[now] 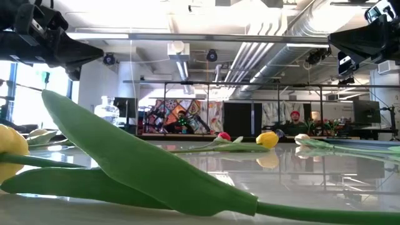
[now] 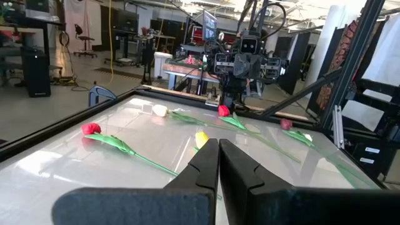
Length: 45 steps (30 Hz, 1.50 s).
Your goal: Sort flowers into vase by color
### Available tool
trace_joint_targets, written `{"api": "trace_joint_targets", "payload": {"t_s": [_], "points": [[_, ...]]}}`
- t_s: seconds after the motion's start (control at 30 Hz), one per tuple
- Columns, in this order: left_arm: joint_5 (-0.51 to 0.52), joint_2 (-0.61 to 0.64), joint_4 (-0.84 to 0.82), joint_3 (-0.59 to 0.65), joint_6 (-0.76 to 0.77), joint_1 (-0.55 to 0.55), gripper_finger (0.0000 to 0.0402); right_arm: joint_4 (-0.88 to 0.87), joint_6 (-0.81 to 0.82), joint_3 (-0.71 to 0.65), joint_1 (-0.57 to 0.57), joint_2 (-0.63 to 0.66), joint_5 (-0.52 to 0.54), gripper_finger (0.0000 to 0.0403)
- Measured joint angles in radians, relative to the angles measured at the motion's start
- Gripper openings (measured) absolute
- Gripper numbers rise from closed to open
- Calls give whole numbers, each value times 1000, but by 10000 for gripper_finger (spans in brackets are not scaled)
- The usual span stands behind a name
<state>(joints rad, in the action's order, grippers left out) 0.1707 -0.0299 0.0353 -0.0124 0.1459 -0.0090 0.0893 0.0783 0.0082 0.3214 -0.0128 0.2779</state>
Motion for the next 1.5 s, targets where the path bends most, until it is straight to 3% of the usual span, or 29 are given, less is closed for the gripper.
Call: {"api": "trace_joint_targets", "payload": {"t_s": [1.07, 1.5], "points": [[0, 0, 0, 0, 0, 0, 0, 0, 0, 0, 0, 0, 0, 0], [0, 0, 45, 0, 0, 0, 0, 6, -166, 0, 0, 0, 20, 0]]}}
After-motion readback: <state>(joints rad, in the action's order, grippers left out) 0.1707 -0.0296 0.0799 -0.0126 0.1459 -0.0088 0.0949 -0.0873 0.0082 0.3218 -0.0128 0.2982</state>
